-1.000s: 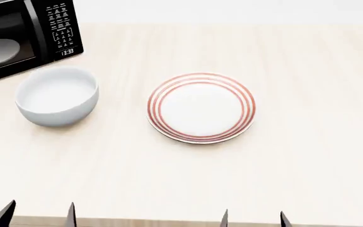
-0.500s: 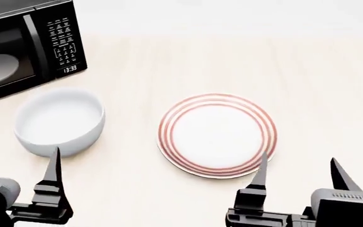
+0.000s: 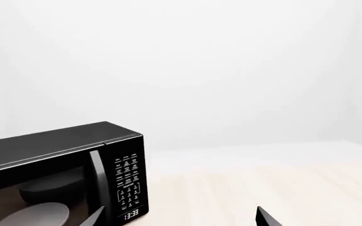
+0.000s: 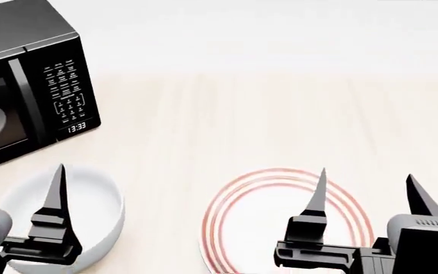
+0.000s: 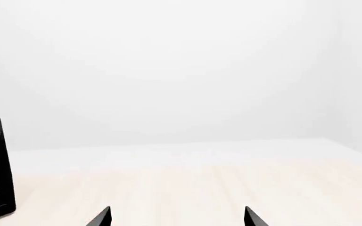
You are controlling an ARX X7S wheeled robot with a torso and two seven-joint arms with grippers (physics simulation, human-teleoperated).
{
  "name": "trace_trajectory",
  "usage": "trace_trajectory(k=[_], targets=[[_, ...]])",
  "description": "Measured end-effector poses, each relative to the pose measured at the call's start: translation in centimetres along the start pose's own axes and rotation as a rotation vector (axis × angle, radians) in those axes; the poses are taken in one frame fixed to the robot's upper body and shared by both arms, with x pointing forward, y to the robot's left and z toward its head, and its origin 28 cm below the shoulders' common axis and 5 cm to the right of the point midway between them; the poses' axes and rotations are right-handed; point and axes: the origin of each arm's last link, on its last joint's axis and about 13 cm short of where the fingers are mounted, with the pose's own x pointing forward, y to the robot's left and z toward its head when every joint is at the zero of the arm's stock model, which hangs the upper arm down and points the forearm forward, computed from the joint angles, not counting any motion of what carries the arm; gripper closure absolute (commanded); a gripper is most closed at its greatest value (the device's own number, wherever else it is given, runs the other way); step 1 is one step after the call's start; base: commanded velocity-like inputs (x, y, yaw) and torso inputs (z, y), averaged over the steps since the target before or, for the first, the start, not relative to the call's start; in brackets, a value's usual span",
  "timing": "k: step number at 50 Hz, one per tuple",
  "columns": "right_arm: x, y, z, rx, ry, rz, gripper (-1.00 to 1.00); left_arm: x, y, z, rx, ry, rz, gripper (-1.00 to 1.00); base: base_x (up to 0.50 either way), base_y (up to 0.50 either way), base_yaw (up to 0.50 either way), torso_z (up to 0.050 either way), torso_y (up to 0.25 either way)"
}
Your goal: Put the white bowl to the right of the plate.
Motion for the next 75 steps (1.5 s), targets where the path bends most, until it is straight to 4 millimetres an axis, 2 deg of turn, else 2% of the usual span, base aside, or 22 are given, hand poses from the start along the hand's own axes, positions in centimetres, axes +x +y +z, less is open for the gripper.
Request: trace_trajectory(k=[20, 28, 33, 43, 55, 66, 75], targets=[[0.0, 0.2, 0.4, -0.008, -0.005, 0.009, -1.00, -0.1, 0.1, 0.3, 0.001, -0.010, -0.001, -1.00, 0.50, 0.00, 0.00, 0.000, 0.001], [0.2, 0.7, 0.7, -0.062, 0.038, -0.043, -1.00, -0.1, 0.4, 0.1, 0.001, -0.005, 0.012, -1.00, 0.04, 0.00, 0.00, 0.000, 0.000], [0.0, 1.1, 1.5, -0.094, 0.041, -0.050, -1.00, -0.4, 1.1, -0.4, 0.011, 0.003, 0.038, -1.00, 0.00, 0.00, 0.00, 0.000, 0.000], [0.3, 2.2, 3.0, -0.034, 0.110, 0.086, -1.00, -1.2, 3.6, -2.0, 0.023, 0.031, 0.140, -1.00, 0.00, 0.00, 0.00, 0.000, 0.000], [1.3, 4.6, 6.0, 0.067, 0.150, 0.213, -1.00, -2.3, 5.9, -4.0, 0.045, 0.075, 0.252, -1.00, 0.00, 0.00, 0.00, 0.000, 0.000], [2.4, 7.1, 9.7, 0.103, 0.170, 0.300, -1.00, -3.4, 7.2, -4.3, 0.058, 0.075, 0.319, -1.00, 0.00, 0.00, 0.00, 0.000, 0.000], [3.8, 9.4, 11.8, 0.102, 0.249, 0.353, -1.00, -4.0, 7.8, -4.4, 0.070, 0.069, 0.354, -1.00, 0.00, 0.00, 0.00, 0.000, 0.000]])
